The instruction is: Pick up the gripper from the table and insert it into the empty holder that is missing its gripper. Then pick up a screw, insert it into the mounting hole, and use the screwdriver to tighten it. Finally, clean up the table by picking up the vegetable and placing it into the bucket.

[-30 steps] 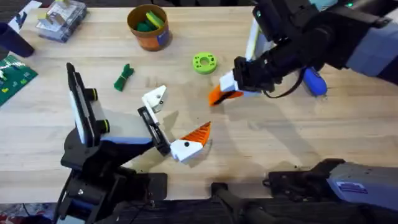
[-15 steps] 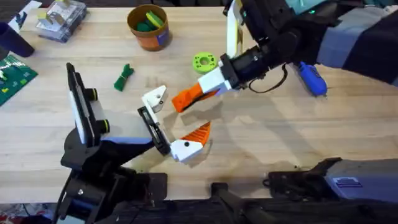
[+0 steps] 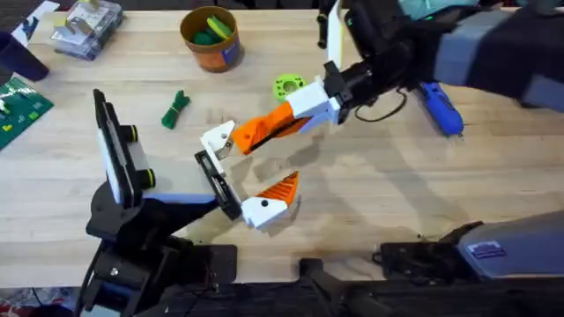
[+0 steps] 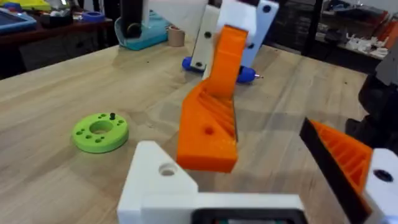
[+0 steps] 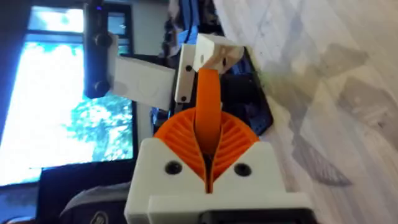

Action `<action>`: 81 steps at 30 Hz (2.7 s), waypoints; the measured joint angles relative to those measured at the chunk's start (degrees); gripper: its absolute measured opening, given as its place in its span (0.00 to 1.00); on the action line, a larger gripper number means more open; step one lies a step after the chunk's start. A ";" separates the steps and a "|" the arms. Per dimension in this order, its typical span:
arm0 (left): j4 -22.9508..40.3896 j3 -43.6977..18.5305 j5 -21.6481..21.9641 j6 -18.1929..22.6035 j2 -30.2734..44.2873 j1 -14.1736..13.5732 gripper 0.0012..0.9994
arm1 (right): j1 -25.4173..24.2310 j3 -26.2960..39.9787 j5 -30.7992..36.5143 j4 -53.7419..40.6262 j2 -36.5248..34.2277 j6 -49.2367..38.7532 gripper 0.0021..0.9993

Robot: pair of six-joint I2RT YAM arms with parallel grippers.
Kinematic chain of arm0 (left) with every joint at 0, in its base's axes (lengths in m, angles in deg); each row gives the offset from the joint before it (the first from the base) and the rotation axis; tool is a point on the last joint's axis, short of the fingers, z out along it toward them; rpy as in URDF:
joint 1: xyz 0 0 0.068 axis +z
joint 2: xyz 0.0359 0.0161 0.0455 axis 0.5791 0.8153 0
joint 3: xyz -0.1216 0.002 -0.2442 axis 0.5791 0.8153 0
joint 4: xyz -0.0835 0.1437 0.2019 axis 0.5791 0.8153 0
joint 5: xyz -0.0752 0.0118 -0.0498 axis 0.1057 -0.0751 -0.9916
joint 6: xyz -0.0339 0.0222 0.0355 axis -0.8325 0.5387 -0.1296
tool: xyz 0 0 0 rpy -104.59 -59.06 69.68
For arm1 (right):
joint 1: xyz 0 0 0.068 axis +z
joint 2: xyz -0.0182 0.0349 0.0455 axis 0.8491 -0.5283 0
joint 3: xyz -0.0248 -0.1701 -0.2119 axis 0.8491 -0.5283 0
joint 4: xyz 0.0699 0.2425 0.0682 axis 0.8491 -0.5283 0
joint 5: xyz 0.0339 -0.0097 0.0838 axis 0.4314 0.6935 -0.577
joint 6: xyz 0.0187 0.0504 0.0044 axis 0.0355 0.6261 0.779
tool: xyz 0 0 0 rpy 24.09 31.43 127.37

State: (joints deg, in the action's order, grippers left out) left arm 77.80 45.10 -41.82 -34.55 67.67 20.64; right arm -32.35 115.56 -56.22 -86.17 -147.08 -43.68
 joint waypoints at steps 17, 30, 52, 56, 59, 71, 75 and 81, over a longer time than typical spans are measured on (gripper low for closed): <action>-0.04 0.00 1.29 -0.02 0.00 0.07 1.00 | 0.04 0.01 -10.41 5.34 -9.78 -1.13 0.01; -0.02 0.00 1.83 -0.61 0.00 0.17 1.00 | -0.09 0.16 -13.61 10.29 -14.84 -0.91 0.01; -0.18 0.00 2.39 -0.25 0.00 0.33 1.00 | 4.74 0.37 -12.87 29.46 -15.28 17.68 0.01; -0.20 0.00 3.35 -0.22 0.00 0.52 1.00 | 5.11 0.36 -11.94 32.95 -15.28 21.15 0.01; -0.24 0.00 4.27 -0.22 0.00 0.69 1.00 | 5.40 0.34 -11.00 36.25 -15.28 23.96 0.01; -0.33 0.00 6.45 -0.22 0.00 0.87 1.00 | 5.85 0.33 -8.26 41.66 -15.28 30.63 0.01; -0.33 0.00 5.82 -0.21 0.00 0.85 1.00 | 5.42 0.33 -8.15 41.73 -15.28 30.66 0.01; -0.31 0.00 5.14 -0.20 0.00 0.85 1.00 | 5.36 0.33 -7.98 42.16 -15.28 30.84 0.01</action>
State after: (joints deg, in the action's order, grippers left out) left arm 77.49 45.10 -36.67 -34.75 67.67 21.49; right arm -26.99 115.89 -64.20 -44.01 -162.37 -12.84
